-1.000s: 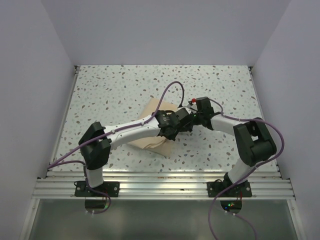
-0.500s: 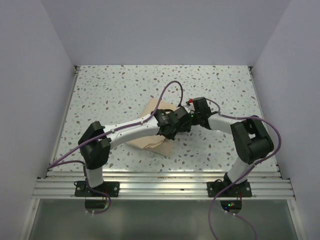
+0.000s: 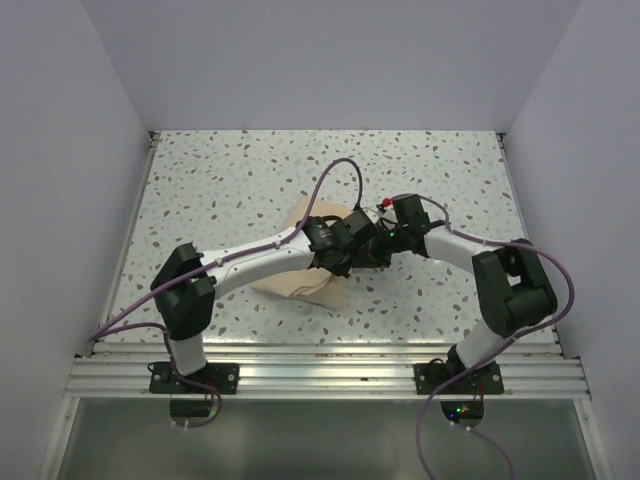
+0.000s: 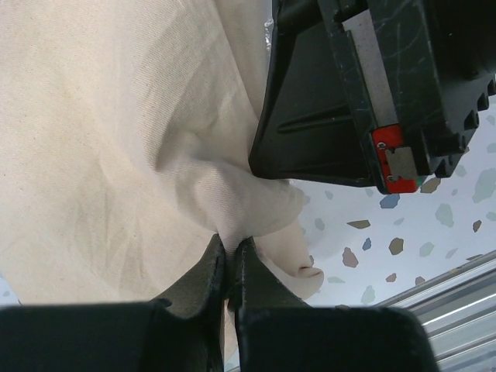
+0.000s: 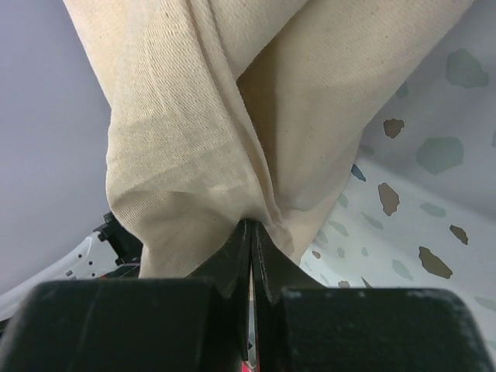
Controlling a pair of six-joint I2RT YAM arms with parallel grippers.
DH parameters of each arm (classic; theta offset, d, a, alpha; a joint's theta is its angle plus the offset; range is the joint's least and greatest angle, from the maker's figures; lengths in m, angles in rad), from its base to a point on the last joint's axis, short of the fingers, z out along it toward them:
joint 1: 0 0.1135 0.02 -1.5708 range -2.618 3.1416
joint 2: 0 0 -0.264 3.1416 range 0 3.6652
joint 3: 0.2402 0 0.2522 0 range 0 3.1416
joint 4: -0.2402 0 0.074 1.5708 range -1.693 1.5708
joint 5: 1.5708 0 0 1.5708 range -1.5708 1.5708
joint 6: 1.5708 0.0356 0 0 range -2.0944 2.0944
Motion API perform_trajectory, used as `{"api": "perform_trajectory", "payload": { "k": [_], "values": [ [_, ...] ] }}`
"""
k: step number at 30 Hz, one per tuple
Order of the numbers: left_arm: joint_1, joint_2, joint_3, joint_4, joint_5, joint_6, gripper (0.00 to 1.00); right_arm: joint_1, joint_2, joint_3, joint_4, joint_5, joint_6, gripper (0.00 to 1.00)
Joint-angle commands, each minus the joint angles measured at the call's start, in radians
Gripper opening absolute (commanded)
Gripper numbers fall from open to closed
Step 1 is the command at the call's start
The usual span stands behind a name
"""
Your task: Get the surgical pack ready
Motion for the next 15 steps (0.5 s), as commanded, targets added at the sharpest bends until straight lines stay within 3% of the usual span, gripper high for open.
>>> {"api": "perform_trajectory", "payload": {
  "k": [1, 15],
  "values": [
    [0.009, -0.056, 0.011, 0.087, -0.001, 0.021, 0.00, 0.009, -0.021, -0.006, 0.046, -0.055, 0.006, 0.00],
    [0.009, -0.047, 0.028, 0.127, 0.056, 0.034, 0.00, 0.078, 0.094, -0.072, 0.476, -0.021, 0.277, 0.00]
  ]
}}
